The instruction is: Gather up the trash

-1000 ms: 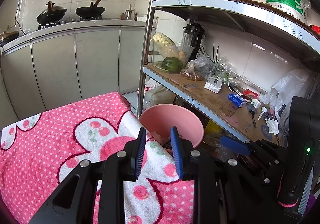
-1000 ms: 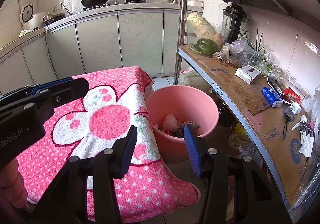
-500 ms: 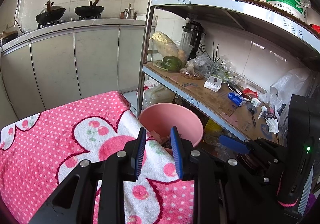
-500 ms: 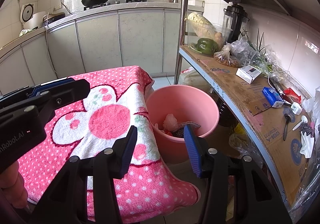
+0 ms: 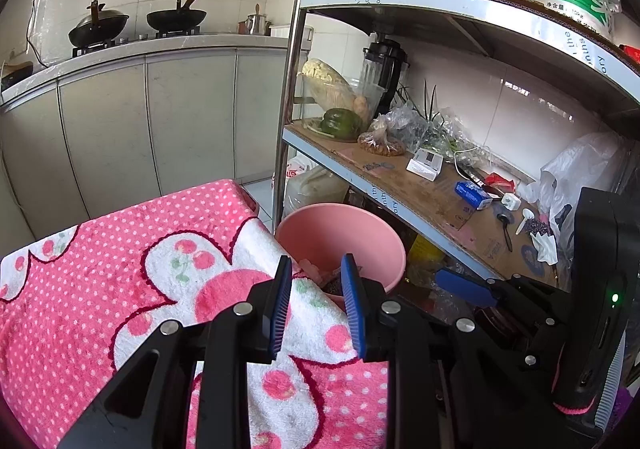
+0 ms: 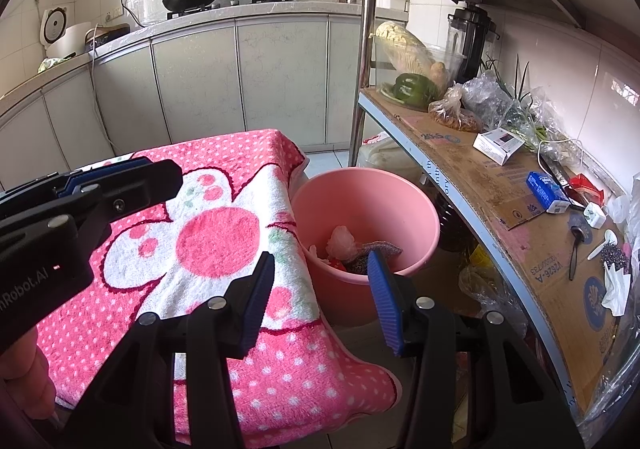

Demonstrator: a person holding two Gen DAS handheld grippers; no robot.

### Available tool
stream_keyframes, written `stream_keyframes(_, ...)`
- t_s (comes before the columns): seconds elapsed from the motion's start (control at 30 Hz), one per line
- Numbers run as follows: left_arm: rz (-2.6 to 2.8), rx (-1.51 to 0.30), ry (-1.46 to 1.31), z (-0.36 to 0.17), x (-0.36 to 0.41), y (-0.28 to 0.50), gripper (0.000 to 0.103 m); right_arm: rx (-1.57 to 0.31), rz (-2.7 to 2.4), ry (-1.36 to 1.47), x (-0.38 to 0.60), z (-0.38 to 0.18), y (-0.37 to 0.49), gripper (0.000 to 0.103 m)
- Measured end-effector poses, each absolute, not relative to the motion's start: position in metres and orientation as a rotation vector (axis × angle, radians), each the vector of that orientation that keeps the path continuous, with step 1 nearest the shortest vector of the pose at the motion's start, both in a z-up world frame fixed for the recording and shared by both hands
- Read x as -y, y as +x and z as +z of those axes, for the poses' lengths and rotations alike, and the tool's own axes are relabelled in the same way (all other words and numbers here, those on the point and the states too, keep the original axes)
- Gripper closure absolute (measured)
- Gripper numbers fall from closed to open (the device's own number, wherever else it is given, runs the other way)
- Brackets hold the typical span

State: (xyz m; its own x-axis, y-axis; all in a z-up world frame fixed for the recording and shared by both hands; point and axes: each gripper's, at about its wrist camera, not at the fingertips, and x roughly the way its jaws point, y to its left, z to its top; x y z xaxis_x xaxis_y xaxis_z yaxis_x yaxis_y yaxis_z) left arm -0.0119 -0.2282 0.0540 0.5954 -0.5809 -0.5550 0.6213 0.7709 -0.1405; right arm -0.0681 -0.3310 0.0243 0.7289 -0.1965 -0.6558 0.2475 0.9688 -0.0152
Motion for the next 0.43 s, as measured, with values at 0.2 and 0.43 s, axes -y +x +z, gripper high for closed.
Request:
stream_keyframes(0.2, -0.698, -0.617, 0.072, 0.0523, 0.2283, -0.0096, 0.078, -0.720, -0.243, 0.075, 0.3326, 0.0231, -0.0667, 0.054)
stream_keyframes(0.43, -0.703, -0.629, 0.076, 0.0497, 0.2270, -0.0052, 0.078, -0.725, -0.239, 0.075, 0.3330, 0.0211, -0.0655, 0.054)
